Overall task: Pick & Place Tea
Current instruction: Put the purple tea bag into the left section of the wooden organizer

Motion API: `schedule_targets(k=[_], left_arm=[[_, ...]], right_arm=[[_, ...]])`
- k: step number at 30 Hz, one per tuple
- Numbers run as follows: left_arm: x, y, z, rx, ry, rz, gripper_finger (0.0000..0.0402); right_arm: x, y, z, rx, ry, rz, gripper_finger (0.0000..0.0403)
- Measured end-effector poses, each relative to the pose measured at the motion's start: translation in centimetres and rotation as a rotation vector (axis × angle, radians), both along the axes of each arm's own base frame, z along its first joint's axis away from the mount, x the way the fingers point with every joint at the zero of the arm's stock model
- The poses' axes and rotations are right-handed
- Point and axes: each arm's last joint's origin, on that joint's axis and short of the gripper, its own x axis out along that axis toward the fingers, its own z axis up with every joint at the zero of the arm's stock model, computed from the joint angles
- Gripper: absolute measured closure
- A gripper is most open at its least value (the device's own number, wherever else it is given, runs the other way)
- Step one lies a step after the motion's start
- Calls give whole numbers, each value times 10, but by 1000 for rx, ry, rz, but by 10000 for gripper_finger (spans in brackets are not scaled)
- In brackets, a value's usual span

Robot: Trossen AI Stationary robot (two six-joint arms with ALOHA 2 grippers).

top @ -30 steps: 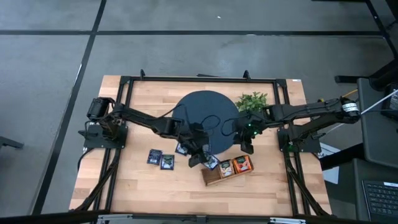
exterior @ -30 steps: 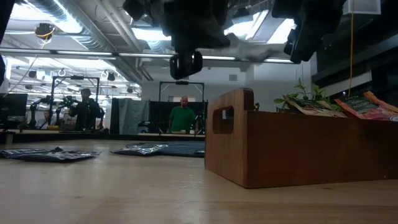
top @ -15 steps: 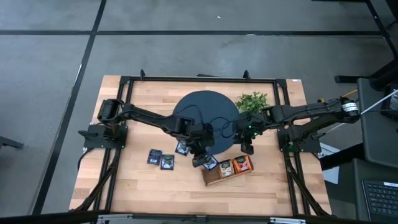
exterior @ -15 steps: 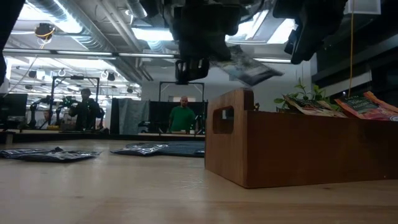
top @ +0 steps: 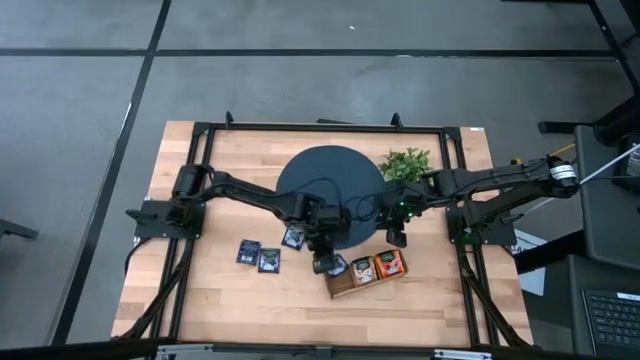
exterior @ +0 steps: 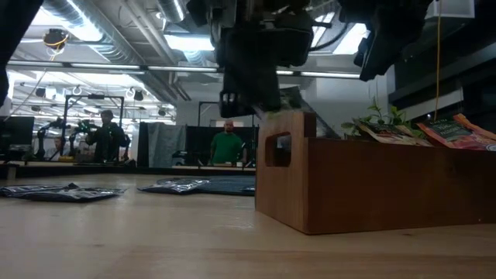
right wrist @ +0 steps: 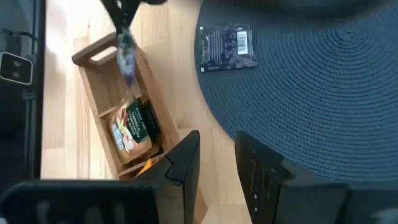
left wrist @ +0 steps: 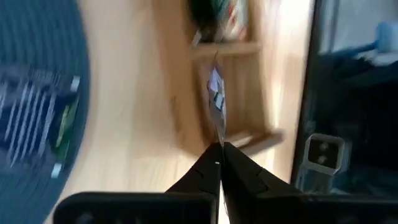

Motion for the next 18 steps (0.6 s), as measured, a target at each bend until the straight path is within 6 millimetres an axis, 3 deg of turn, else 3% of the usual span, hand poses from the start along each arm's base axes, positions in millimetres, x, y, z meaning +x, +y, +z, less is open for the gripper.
schedule_targets(k=[8, 18], left_arm=[[6, -12, -12, 6, 44, -37, 398], [7, -12, -11, -41, 42, -60, 387]], right_arm=[[0, 0, 0, -21, -4, 13, 299], [0, -1, 0, -47, -12, 28, 299]])
